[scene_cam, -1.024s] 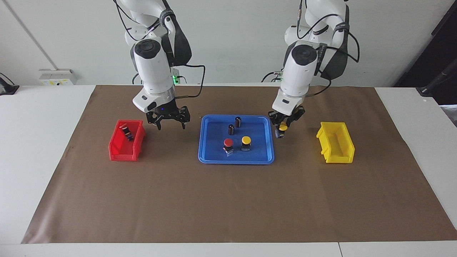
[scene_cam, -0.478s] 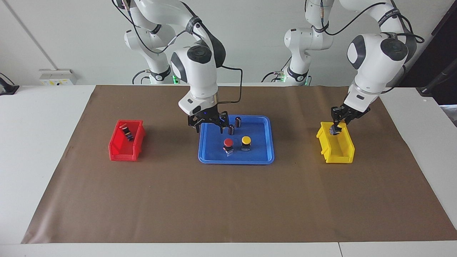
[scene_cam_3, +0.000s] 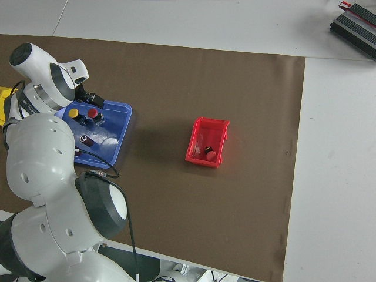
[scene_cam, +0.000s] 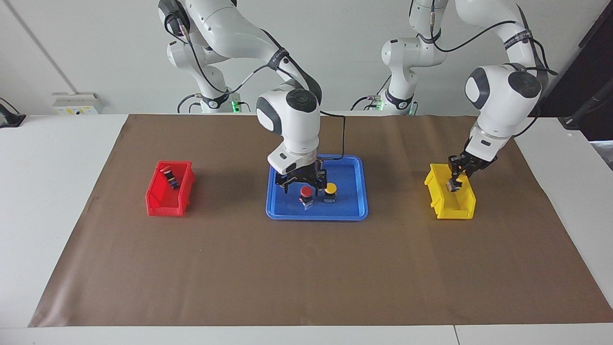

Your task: Sort red and yellow buttons by color

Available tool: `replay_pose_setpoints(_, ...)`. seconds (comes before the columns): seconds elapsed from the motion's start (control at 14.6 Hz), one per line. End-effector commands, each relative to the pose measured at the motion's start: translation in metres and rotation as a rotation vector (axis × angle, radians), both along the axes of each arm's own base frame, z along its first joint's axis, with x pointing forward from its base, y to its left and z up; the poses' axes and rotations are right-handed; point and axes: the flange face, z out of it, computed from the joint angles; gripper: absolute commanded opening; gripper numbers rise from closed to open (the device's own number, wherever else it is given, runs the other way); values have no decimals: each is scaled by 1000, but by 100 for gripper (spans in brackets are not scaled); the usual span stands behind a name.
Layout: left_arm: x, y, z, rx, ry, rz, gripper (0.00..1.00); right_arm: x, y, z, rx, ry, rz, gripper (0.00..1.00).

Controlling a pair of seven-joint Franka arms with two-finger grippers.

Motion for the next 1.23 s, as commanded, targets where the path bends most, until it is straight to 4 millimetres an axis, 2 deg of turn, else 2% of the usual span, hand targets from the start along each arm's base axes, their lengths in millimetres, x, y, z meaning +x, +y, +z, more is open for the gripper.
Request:
replay_pose_setpoints(0.0, -18, 5, -20, 9, 12, -15, 3, 2, 3, -5, -7, -9, -4, 100)
replay_pose_setpoints(0.07, -21, 6, -28, 8, 8, -16, 3, -4, 1, -17, -21, 10, 8, 99)
replay_pose_setpoints(0.2, -22, 5, -36, 7, -9, -18, 7, -7, -1, -19, -38, 23, 61, 95)
replay_pose_setpoints(0.27, -21, 4, -40, 7, -3, -21, 19, -6, -2, -19, -37, 22, 64, 92)
replay_pose_setpoints(0.34, -21, 5, -43, 7, 3, -19, 47, -7, -2, -21, -35, 22, 66, 89)
replay_pose_setpoints(0.41, -21, 4, -44, 7, 5, -21, 63, -11, -3, -26, -42, 30, 70, 85)
replay_pose_setpoints(0.55, -20, 1, -42, 7, 3, -27, 68, -12, -4, -27, -46, 34, 80, 73)
replay_pose_setpoints(0.68, -14, -1, -38, 7, -3, -28, 74, -12, -5, -27, -48, 39, 79, 48)
replay_pose_setpoints(0.75, -7, -4, -27, 8, -14, -30, 82, -9, -9, -25, -48, 43, 71, 29)
replay_pose_setpoints(0.82, 0, -6, -9, 9, -11, -34, 89, -5, -10, -18, -48, 48, 61, 15)
replay_pose_setpoints(0.89, 7, -9, 15, 12, -13, -39, 100, 2, -12, -5, -54, 51, 59, 12)
replay_pose_setpoints(0.96, 14, -13, 41, 12, -19, -43, 100, 10, -16, 15, -68, 60, 88, 12)
replay_pose_setpoints(1.02, 19, -25, 75, 15, -22, -61, 100, 23, -37, 35, -86, 73, 121, 12)
replay_pose_setpoints(1.09, 22, -33, 105, 16, -24, -73, 100, 36, -73, 57, -92, 71, 123, 12)
replay_pose_setpoints(1.16, 24, -35, 136, 19, -21, -74, 100, 40, -109, 81, -87, 77, 143, 12)
